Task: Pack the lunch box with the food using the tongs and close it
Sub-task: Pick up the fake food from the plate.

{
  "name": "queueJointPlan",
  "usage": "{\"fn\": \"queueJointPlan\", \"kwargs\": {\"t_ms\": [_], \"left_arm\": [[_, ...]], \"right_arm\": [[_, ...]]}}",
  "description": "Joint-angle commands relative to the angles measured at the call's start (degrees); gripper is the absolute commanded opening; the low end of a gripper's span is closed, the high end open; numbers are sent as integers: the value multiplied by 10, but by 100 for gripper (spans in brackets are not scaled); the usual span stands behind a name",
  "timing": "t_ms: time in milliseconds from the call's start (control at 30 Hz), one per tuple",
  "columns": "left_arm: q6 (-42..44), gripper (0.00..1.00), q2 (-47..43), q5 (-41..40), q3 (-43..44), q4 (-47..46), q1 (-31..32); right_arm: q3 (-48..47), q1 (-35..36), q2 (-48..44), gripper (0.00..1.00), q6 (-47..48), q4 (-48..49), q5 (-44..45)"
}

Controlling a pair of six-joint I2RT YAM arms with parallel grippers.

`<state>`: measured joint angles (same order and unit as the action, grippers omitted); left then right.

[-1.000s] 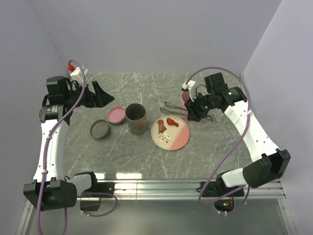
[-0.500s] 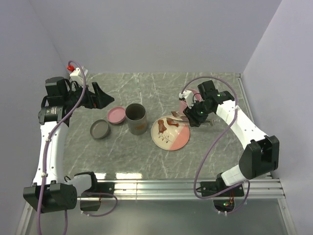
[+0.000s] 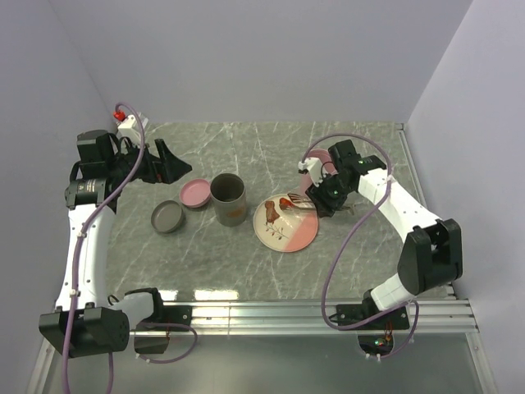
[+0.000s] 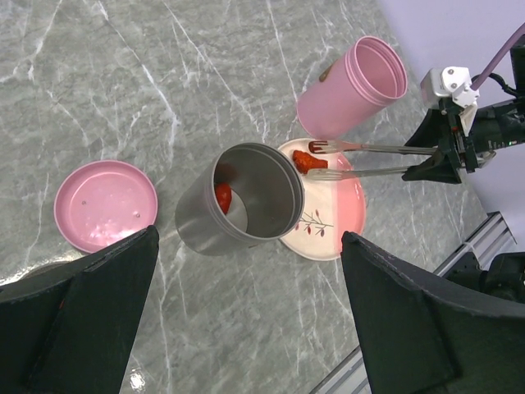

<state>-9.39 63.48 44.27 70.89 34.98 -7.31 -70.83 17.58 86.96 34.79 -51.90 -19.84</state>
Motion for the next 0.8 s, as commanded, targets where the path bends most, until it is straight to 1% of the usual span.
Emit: {"fn": "queueJointPlan", "kwargs": {"t_ms": [0, 267, 467, 567, 700, 767], "left_arm": [[12, 99, -6, 8, -3, -11, -2], [9, 99, 2, 11, 3, -11, -2], [7, 99, 5, 10, 3, -12, -3], [8, 99, 9, 8, 6, -11, -3], [10, 99, 10, 5, 4, -11, -2], [8, 99, 9, 6, 1, -12, -3]], "right_arm": [[9, -3, 1, 54, -2, 19, -13], [12, -3, 18, 54, -9, 28, -21], [3, -3, 30, 51, -12, 27, -28], [-2, -4, 37, 49, -10, 26, -28], [-4, -4, 30, 42, -8, 22, -32], [-5, -3, 19, 40, -9, 17, -34]]}}
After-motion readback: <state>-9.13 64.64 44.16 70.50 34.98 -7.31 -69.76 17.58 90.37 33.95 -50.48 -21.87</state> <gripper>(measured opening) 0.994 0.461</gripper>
